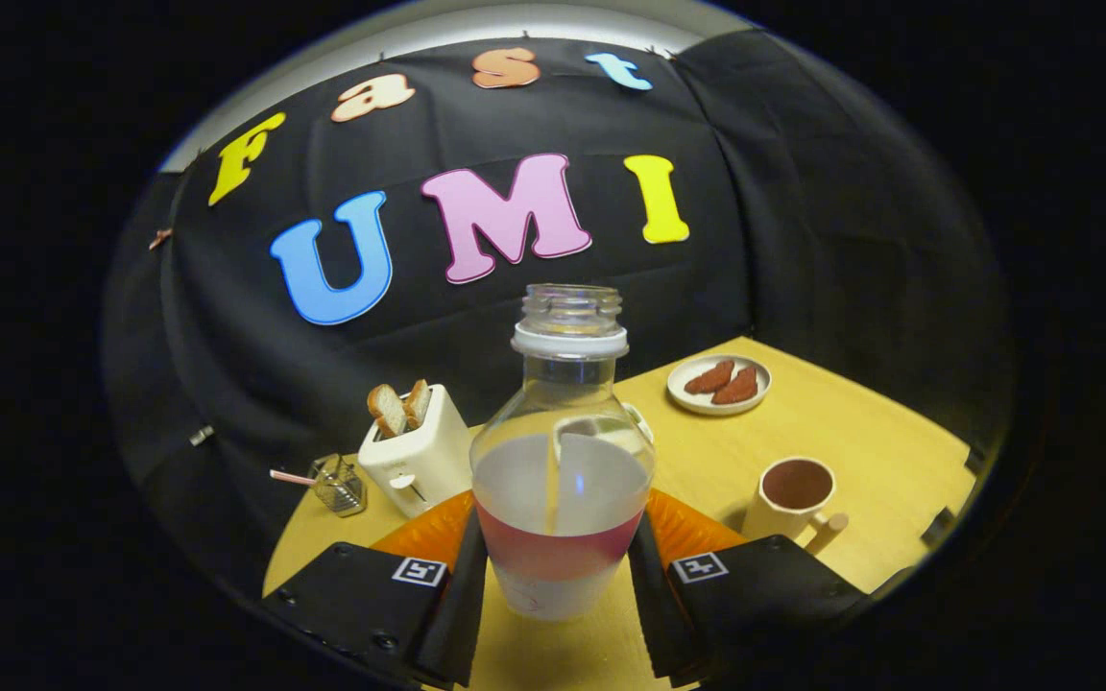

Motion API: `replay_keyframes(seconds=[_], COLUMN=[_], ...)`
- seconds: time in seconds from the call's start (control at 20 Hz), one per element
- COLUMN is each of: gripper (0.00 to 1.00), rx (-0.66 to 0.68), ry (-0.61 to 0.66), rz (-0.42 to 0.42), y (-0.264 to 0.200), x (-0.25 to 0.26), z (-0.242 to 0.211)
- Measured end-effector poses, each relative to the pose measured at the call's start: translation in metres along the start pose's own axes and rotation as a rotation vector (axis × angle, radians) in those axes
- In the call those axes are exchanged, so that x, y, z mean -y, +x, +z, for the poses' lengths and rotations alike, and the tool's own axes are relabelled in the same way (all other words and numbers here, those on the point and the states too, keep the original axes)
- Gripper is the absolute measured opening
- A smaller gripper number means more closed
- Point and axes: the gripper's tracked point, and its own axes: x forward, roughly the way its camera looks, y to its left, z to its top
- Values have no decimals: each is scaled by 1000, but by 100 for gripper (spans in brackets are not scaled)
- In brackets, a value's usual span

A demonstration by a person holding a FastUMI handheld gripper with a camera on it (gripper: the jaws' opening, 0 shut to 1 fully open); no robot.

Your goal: Take the bottle from table, then pour the juice into the cup, finally place the bottle on the coaster

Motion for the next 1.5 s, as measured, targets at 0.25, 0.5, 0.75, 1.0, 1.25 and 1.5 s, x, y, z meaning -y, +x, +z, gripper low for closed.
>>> replay_keyframes(seconds=[0.25, 0.5, 0.75, 1.0, 1.25, 1.5], gripper=[70, 70, 71, 71, 71, 76], rx=[30, 65, 23, 15, 6, 1], ry=[-160, -229, -213, -166, -195, -206], rz=[-137, -207, -244, -273, -257, -265], y=[60, 116, 161, 177, 179, 176], x=[0, 4, 6, 12, 8, 10], z=[-21, -41, -71, -77, -86, -88])
